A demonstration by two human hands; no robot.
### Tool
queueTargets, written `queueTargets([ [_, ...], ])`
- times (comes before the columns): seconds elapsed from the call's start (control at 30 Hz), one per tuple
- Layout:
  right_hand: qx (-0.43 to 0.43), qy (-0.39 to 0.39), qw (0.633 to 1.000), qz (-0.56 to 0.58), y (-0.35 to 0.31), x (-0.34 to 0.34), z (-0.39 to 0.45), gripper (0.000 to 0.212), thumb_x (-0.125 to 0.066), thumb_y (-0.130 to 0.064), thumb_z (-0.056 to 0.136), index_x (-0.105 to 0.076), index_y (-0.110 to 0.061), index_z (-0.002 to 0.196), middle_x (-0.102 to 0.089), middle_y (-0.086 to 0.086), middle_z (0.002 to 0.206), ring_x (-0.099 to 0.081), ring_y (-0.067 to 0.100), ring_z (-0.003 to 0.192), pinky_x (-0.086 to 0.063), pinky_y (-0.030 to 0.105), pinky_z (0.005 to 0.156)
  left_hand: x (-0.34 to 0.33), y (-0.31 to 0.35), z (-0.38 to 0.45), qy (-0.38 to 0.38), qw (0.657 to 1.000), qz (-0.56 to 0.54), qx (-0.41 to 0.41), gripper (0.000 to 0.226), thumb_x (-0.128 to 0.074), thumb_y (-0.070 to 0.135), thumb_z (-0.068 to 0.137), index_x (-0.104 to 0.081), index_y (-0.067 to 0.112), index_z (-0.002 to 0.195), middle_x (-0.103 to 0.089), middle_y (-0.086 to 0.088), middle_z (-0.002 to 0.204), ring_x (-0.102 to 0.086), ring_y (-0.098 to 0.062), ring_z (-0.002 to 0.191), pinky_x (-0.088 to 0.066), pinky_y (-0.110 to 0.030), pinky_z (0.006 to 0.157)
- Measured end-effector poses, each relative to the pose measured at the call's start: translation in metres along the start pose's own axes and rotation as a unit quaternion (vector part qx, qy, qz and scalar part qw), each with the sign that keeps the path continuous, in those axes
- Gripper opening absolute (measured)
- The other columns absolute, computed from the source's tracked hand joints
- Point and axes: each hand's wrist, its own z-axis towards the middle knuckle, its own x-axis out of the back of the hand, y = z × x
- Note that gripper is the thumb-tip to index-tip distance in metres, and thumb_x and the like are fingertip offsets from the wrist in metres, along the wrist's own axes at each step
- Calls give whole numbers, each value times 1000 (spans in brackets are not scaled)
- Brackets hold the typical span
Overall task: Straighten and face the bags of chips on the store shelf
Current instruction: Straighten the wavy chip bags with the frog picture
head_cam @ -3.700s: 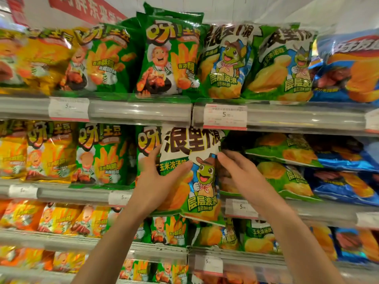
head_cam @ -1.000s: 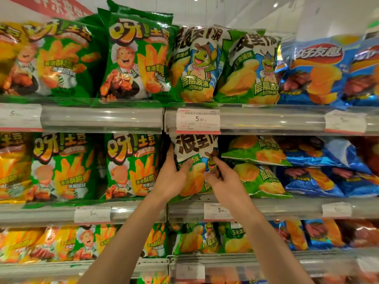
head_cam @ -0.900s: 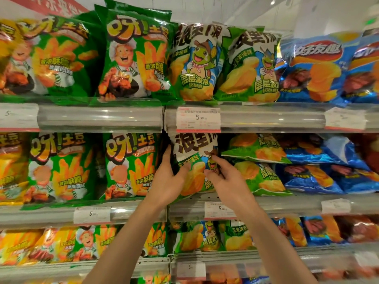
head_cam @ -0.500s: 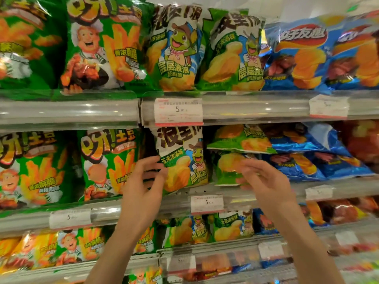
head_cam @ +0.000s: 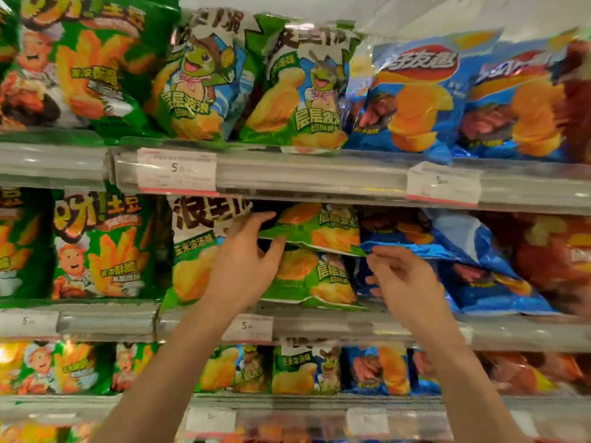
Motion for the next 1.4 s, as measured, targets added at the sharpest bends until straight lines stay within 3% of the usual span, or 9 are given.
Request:
queueTargets([
  [0.07, -13, -38, 999, 9, -1, -1, 9, 24, -60, -30, 97, -62, -21, 120, -70, -12, 98, -71, 3, 83, -60, 34, 78, -9, 4, 7, -34, 999, 25, 13, 49, -60, 37, 97, -50, 25, 144, -63, -8, 125, -66, -19, 97, -54, -33, 84],
  [0.13, -16, -67, 997, 29, -4, -4, 15, 24, -58, -31, 99, -57, -25, 122, -69, -16, 100, -70, -2, 86, -59, 23, 71, -14, 6, 11, -54, 997, 23, 40, 50, -59, 40, 98, -49, 24, 144, -70, -12, 116, -66, -32, 98, -55, -42, 83],
  [0.37, -35, -40, 993, 103, -6, 2, 15, 30, -60, -46, 94, -64, -25, 116, -72, -16, 93, -71, 1, 82, -59, 21, 64, -10, 7, -1, 11, 994, -92, 58, 29, -57, 42, 99, -59, 33, 126, -69, 14, 98, -67, -10, 62, -54, -28, 60],
  [0.53, -91, -60, 994, -18, -22, 3, 20, 55, -44, -82, 81, -63, -34, 102, -66, -9, 98, -63, 0, 81, -53, 24, 72, -1, 2, -9, 14, 981, -163, 104, 11, -58, 40, 99, -66, 34, 103, -72, 11, 83, -60, -5, 46, -50, -20, 48],
  [0.73, -75, -59, 995, -26, -27, -10, 24, 52, -61, -72, 80, -58, -34, 114, -56, -25, 98, -49, -6, 85, -41, 27, 73, 12, -7, -1, -60, 981, -98, 154, 40, -53, 65, 92, -64, 32, 112, -73, 9, 97, -68, -10, 85, -58, -43, 82],
  [0.97, -75, -75, 994, 11, -22, 2, -2, 71, -65, -71, 75, -53, -33, 134, -62, -22, 113, -58, -2, 102, -48, 24, 79, 6, 9, 11, -134, 961, -146, 194, 96, -59, 85, 69, -46, 30, 147, -64, 4, 128, -63, -17, 111, -51, -36, 97],
  [1.13, -79, -144, 986, 1, -21, 6, -20, 78, -70, -74, 61, -55, -36, 128, -69, -20, 114, -67, 0, 99, -52, 20, 77, 4, 15, 6, -152, 957, -154, 193, 109, -63, 90, 58, -40, 34, 149, -60, 7, 132, -62, -14, 109, -52, -27, 83],
  [1.3, -51, -203, 978, 9, -33, -13, -27, 68, -75, -69, 55, -57, -40, 115, -73, -24, 99, -71, -4, 88, -54, 17, 71, 24, 1, -14, -90, 958, -188, 197, 118, -69, 90, 45, -40, 40, 147, -58, 15, 130, -63, -13, 110, -56, -40, 94],
  [1.4, -47, -242, 969, -16, -46, -24, -27, 62, -69, -77, 57, -59, -46, 109, -71, -32, 93, -69, -7, 85, -55, 18, 74, 43, -12, -25, -50, 960, -200, 189, 102, -72, 85, 50, -44, 46, 140, -56, 32, 111, -63, 1, 98, -55, -24, 76],
])
